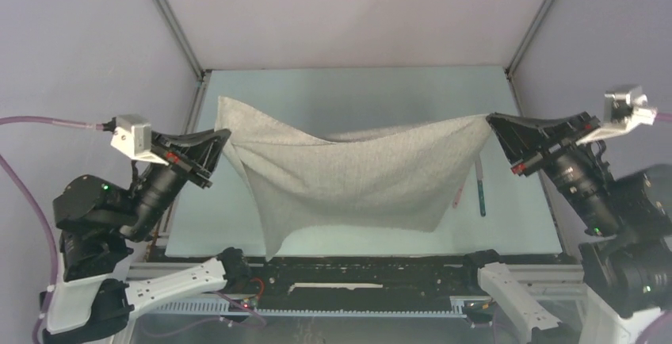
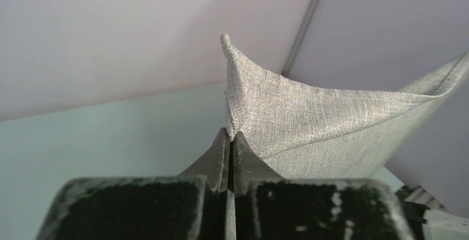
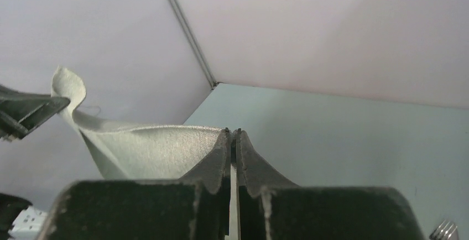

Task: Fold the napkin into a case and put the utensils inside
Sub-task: Flatten out the crumpled napkin at the center of the board.

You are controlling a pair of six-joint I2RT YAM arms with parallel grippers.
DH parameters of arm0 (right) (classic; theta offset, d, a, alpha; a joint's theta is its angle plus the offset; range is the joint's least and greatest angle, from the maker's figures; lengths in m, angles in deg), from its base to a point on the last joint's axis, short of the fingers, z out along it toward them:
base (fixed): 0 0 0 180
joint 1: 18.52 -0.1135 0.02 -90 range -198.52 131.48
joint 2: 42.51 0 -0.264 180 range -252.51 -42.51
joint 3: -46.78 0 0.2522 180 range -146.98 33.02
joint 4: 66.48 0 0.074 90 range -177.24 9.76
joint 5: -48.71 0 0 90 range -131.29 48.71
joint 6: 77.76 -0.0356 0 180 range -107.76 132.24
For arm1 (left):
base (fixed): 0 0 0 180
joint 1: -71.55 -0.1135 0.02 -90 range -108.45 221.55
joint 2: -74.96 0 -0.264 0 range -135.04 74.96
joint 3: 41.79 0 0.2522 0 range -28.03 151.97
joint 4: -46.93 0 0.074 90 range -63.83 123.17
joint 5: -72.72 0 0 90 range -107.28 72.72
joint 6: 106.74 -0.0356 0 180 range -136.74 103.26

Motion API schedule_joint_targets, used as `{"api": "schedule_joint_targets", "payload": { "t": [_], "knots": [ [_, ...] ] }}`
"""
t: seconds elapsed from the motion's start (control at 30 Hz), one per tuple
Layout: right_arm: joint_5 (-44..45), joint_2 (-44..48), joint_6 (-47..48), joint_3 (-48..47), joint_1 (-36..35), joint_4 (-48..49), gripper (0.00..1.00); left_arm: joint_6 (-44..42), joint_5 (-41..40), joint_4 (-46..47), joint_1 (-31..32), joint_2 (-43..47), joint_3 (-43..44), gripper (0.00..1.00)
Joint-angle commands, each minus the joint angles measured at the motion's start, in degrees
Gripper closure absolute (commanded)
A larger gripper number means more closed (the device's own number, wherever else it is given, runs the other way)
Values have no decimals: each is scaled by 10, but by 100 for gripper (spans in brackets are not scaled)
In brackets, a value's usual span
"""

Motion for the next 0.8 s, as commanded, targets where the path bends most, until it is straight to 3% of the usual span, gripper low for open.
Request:
{"api": "schedule_joint_targets", "payload": {
  "t": [0.0,0.1,0.2,0.33,0.57,0.77],
  "knots": [
    [71,-83,-37,-6,-3,14,100,18,-102,0,-5,-56,0,100],
    [98,-140,-51,-9,-3,19,100,23,-74,21,-63,-90,-11,100],
    [124,-204,-56,-16,-2,29,100,68,101,33,-229,-147,-32,100],
    [153,-276,-46,20,9,92,100,101,314,131,-406,-219,-102,100],
    [159,-477,-52,47,14,157,100,177,408,222,-505,-431,-121,100],
    [138,-647,-57,-5,16,174,100,183,454,217,-540,-681,-18,100]
  ]
}}
